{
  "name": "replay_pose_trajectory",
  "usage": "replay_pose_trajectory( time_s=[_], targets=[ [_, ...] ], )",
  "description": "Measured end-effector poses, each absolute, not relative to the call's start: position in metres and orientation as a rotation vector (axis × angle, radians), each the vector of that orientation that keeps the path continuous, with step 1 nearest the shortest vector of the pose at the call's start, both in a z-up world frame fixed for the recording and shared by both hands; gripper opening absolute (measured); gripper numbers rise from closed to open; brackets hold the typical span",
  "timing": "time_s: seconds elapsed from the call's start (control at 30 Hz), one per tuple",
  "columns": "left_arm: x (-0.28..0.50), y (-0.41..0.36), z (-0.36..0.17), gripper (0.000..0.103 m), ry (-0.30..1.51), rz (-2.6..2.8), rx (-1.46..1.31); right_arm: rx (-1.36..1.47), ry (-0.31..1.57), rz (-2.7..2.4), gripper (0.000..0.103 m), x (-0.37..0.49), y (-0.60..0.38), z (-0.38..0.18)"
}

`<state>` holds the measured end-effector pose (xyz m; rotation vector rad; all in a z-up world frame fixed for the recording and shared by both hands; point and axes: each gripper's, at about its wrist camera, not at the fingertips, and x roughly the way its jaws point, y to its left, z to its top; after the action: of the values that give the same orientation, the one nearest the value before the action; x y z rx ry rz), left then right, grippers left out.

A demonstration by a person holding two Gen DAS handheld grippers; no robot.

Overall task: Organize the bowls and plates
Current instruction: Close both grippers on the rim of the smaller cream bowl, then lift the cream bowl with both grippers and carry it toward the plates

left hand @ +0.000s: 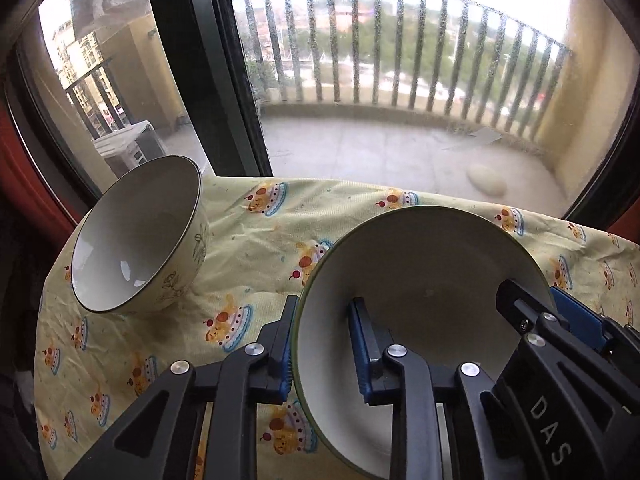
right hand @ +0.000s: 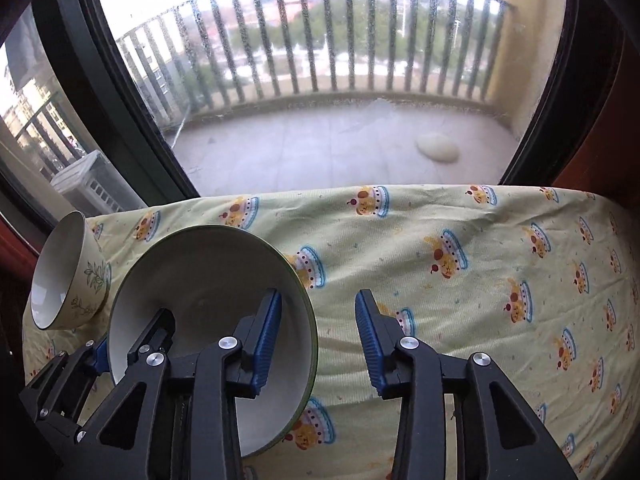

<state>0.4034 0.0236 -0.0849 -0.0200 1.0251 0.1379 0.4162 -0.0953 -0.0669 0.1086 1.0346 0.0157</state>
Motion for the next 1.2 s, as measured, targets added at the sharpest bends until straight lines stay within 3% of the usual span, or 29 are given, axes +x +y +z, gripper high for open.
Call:
replay_pose_trajectory(
  time_s=[0.17, 0.67, 1.2],
  targets=[
    [0.405, 0.027, -0.083, 0.022, 1.021, 0.115, -0.052, 0.154, 1.032, 0.072, 0.019, 0.423, -0.093, -0.067],
    [0.390, 0.019, -0.064, 0.021, 1.026, 0.049, -0.055, 0.154, 1.021, 0.014, 0.019, 0.404, -0.098, -0.047],
    [0.312, -0.011, 0.000, 0.022, 0.967, -0.133, -0.019, 0.187, 0.955, -0.161, 0.019, 0.305, -0.128, 0.025]
  ],
)
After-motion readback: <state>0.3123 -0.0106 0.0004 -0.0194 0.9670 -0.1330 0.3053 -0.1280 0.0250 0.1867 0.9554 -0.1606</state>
